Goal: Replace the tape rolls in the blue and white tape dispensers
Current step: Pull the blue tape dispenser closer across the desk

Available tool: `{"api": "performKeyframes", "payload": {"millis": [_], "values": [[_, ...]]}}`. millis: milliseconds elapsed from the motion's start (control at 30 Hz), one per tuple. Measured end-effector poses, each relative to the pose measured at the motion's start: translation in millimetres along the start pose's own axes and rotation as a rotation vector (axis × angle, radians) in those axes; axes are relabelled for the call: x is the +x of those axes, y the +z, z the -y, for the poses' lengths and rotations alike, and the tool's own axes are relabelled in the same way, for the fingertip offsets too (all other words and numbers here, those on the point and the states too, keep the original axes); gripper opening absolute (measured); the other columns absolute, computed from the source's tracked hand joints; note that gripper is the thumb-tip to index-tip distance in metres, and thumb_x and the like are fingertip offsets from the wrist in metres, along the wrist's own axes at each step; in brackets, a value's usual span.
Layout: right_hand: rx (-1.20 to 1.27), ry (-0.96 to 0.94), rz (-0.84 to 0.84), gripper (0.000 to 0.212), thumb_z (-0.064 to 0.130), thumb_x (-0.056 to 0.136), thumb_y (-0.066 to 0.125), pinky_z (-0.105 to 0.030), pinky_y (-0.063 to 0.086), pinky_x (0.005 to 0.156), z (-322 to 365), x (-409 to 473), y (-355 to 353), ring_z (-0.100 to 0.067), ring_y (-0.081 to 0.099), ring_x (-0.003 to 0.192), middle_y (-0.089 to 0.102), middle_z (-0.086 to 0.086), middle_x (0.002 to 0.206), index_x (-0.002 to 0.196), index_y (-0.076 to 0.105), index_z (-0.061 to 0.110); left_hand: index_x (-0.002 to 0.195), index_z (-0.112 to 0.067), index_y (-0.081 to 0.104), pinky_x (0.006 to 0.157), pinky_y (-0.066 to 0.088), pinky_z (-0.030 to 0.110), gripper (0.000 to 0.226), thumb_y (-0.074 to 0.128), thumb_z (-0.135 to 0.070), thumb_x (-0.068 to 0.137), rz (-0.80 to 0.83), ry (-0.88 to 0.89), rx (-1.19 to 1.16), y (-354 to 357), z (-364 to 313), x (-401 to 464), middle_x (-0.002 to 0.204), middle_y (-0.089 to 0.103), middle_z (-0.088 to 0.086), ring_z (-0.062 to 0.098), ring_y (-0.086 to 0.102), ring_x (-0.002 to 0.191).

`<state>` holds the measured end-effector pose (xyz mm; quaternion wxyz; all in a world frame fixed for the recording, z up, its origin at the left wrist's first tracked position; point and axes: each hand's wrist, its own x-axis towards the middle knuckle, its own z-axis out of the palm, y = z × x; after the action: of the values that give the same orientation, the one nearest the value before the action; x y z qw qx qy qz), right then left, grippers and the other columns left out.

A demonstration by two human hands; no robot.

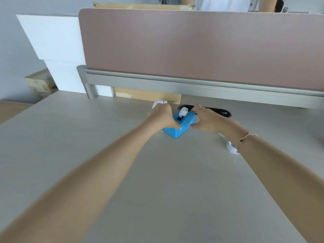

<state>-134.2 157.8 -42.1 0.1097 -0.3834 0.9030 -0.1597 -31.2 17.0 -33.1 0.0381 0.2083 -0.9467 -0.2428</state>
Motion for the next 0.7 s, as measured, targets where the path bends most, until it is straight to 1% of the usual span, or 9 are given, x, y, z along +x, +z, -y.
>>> {"api": "performKeyframes", "payload": {"millis": [67, 133, 233, 300, 367, 433, 533, 633, 700], "values": [[0.056, 0.034, -0.005, 0.054, 0.031, 0.082, 0.070, -0.030, 0.044, 0.067, -1, -10, 1, -0.025, 0.056, 0.092, 0.057, -0.008, 0.107, 0.120, 0.041, 0.006, 0.062, -0.011, 0.042, 0.052, 0.036, 0.026, 0.042, 0.077, -0.034, 0.061, 0.074, -0.006, 0.000, -5, 4, 2, 0.095, 0.040, 0.003, 0.013, 0.046, 0.078], [0.119, 0.060, -0.041, 0.054, 0.033, 0.080, 0.073, -0.037, 0.048, 0.078, -6, -12, 4, -0.026, 0.058, 0.098, 0.059, -0.011, 0.111, 0.116, 0.044, 0.006, 0.057, -0.011, 0.044, 0.049, 0.027, 0.024, 0.042, 0.077, -0.038, 0.062, 0.134, 0.006, 0.029, -9, 10, 5, 0.085, 0.038, 0.003, 0.017, 0.043, 0.070], [0.166, 0.056, -0.088, 0.065, 0.028, 0.079, 0.074, -0.034, 0.045, 0.084, -11, -15, 9, -0.028, 0.058, 0.104, 0.063, -0.014, 0.115, 0.131, 0.040, 0.011, 0.074, -0.016, 0.064, 0.051, 0.027, 0.026, 0.027, 0.075, -0.039, 0.066, 0.200, 0.050, 0.020, -9, 19, 9, 0.072, 0.041, 0.003, 0.017, 0.038, 0.064], [0.188, 0.027, -0.059, 0.074, 0.025, 0.080, 0.073, -0.031, 0.043, 0.091, -11, -17, 9, -0.026, 0.058, 0.108, 0.065, -0.011, 0.115, 0.143, 0.034, 0.017, 0.079, -0.024, 0.061, 0.053, 0.029, 0.026, 0.023, 0.075, -0.039, 0.068, 0.220, 0.072, -0.008, -7, 24, 10, 0.067, 0.043, 0.002, 0.016, 0.039, 0.062], [0.169, -0.004, -0.042, 0.067, 0.022, 0.080, 0.073, -0.030, 0.043, 0.089, -12, -17, 9, -0.023, 0.058, 0.105, 0.063, -0.007, 0.109, 0.139, 0.042, 0.018, 0.079, -0.024, 0.060, 0.055, 0.029, 0.027, 0.023, 0.075, -0.038, 0.068, 0.211, 0.073, -0.031, -6, 24, 9, 0.068, 0.043, 0.003, 0.017, 0.039, 0.062], [0.131, 0.009, -0.047, 0.059, 0.021, 0.079, 0.074, -0.028, 0.040, 0.082, -11, -17, 6, -0.020, 0.053, 0.095, 0.057, -0.004, 0.100, 0.132, 0.049, 0.013, 0.088, -0.018, 0.070, 0.055, 0.032, 0.026, 0.026, 0.076, -0.034, 0.070, 0.204, 0.080, -0.038, -8, 21, 5, 0.068, 0.048, 0.002, 0.017, 0.041, 0.061], [0.098, 0.020, -0.058, 0.053, 0.019, 0.079, 0.074, -0.029, 0.040, 0.079, -4, -21, 4, -0.024, 0.054, 0.095, 0.058, -0.007, 0.101, 0.126, 0.052, 0.008, 0.108, -0.014, 0.069, 0.060, 0.039, 0.025, 0.044, 0.077, -0.035, 0.071, 0.210, 0.108, 0.003, -13, 17, 1, 0.075, 0.055, -0.001, 0.015, 0.050, 0.069], [0.093, 0.035, -0.065, 0.053, 0.019, 0.081, 0.072, -0.034, 0.042, 0.090, -1, -26, 8, -0.029, 0.057, 0.110, 0.061, -0.012, 0.121, 0.127, 0.050, 0.007, 0.122, -0.012, 0.058, 0.082, 0.047, 0.029, 0.062, 0.080, -0.035, 0.070, 0.210, 0.131, 0.027, -13, 19, 2, 0.102, 0.061, 0.002, 0.019, 0.058, 0.097], [0.137, 0.069, -0.078, 0.054, 0.020, 0.082, 0.070, -0.034, 0.042, 0.093, 0, -33, 10, -0.028, 0.056, 0.115, 0.059, -0.009, 0.126, 0.130, 0.047, 0.010, 0.120, -0.011, 0.056, 0.082, 0.046, 0.030, 0.060, 0.081, -0.032, 0.070, 0.193, 0.145, 0.012, -12, 20, 0, 0.102, 0.057, 0.002, 0.019, 0.055, 0.098]]}}
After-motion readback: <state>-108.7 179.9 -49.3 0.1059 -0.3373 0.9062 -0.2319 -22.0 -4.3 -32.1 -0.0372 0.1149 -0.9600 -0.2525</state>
